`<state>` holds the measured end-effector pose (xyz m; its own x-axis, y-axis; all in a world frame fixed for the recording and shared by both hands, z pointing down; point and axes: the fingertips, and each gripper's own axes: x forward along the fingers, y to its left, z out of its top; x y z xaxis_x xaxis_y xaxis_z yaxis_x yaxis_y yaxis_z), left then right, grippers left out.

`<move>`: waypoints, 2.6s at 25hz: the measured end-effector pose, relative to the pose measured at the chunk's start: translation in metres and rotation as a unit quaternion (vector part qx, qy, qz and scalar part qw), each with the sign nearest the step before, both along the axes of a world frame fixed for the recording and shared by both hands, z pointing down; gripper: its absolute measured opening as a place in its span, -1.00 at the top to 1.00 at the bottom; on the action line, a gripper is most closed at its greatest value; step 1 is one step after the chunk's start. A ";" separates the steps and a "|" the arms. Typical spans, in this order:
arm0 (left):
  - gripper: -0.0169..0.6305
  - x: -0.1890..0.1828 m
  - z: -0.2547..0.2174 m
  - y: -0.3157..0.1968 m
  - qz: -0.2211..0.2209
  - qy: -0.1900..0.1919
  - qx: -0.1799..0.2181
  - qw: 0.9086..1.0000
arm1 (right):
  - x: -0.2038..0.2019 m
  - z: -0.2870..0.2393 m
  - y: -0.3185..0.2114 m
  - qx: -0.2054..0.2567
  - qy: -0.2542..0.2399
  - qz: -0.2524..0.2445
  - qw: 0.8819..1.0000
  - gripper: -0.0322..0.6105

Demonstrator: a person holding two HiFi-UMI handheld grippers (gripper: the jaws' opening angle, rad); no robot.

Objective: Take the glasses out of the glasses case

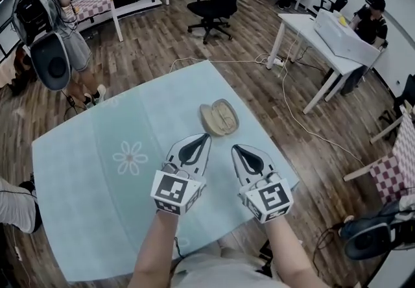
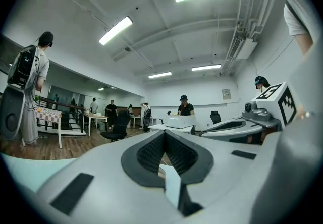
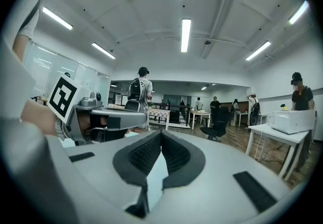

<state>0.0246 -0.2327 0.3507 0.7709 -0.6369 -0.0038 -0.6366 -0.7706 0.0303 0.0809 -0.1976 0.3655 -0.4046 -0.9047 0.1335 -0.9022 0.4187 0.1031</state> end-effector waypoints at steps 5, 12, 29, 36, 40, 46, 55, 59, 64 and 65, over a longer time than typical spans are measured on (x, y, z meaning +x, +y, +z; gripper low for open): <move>0.92 0.005 0.021 -0.023 0.011 -0.009 -0.019 1.000 | 0.007 0.011 -0.033 -0.019 -0.013 0.022 1.000 0.88; 0.92 0.016 0.047 -0.032 0.013 -0.012 -0.037 0.999 | 0.021 0.029 -0.063 -0.046 -0.023 0.026 0.998 0.17; 0.92 0.031 0.091 -0.099 -0.069 -0.015 -0.102 0.992 | 0.051 0.110 -0.155 -0.127 0.011 0.022 0.992 0.52; 0.92 0.034 0.118 -0.118 -0.071 -0.022 -0.119 0.990 | 0.053 0.159 -0.187 -0.187 0.030 0.029 0.981 0.55; 0.92 0.035 0.126 -0.126 -0.068 -0.026 -0.124 0.990 | 0.055 0.182 -0.208 -0.219 0.052 0.037 0.974 0.59; 0.92 0.027 0.130 -0.134 -0.082 -0.017 -0.131 0.988 | 0.053 0.210 -0.222 -0.252 0.097 0.039 0.962 0.62; 0.92 0.019 0.141 -0.139 -0.092 -0.020 -0.138 0.986 | 0.062 0.247 -0.228 -0.318 0.124 0.062 0.938 0.62; 0.92 0.013 0.143 -0.143 -0.097 -0.019 -0.141 0.985 | 0.068 0.254 -0.232 -0.340 0.116 0.072 0.931 0.62; 0.92 0.013 0.144 -0.141 -0.099 -0.018 -0.142 0.985 | 0.073 0.262 -0.232 -0.370 0.122 0.064 0.919 0.70; 0.92 0.014 0.145 -0.140 -0.099 -0.019 -0.142 0.985 | 0.074 0.263 -0.233 -0.376 0.126 0.063 0.916 0.70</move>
<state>0.0384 -0.3731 0.4957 0.6279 -0.7459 0.2224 -0.7781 -0.5954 0.1999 0.1553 -0.4306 0.6288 -0.1746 -0.5564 0.8123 -0.9355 0.3512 0.0395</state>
